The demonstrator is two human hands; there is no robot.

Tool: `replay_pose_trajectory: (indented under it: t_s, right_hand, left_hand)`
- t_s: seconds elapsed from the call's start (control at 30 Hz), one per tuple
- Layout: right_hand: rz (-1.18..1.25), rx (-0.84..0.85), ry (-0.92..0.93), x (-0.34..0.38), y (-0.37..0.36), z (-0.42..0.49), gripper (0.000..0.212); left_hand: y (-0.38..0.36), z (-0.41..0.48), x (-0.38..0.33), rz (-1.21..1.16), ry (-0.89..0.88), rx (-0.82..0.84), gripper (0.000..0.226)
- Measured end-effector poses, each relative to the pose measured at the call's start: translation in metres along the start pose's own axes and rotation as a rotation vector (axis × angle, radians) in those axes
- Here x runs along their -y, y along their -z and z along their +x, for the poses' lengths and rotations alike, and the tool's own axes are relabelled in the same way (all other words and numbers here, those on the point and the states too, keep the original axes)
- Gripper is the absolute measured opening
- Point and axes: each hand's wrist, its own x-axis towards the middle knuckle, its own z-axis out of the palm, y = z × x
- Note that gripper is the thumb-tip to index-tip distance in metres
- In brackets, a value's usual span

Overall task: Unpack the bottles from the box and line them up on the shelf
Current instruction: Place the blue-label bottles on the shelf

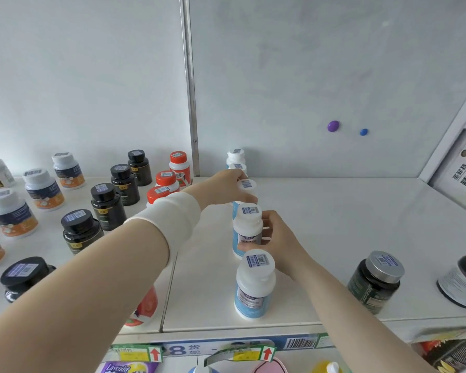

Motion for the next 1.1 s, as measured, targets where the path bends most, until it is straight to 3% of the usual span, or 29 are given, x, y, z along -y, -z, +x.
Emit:
replay_pose_trajectory:
  t_s: [0.27,0.47,0.6,0.73,1.1]
  right_hand:
    - [-0.100,0.025,0.041,0.027,0.021,-0.010,0.051]
    - [-0.288,0.034,0.180,0.084,0.033,-0.046,0.035]
    - [-0.599,-0.004,0.246,0.110,0.015,-0.073,0.053]
    - [-0.894,0.013,0.383,0.131,-0.025,-0.119,0.054]
    - [-1.083,0.235,0.702,0.201,-0.251,-0.195,0.048]
  left_hand:
    - [0.025,-0.013,-0.012,0.079,-0.029,0.030,0.053]
    - [0.070,-0.086,-0.027,0.626,0.001,-0.112,0.053]
    - [0.080,-0.160,-0.028,0.867,0.031,-0.183,0.044]
    - [0.077,-0.240,-0.019,1.031,0.083,-0.204,0.040]
    - [0.125,-0.455,0.119,1.154,0.399,-0.170,0.042]
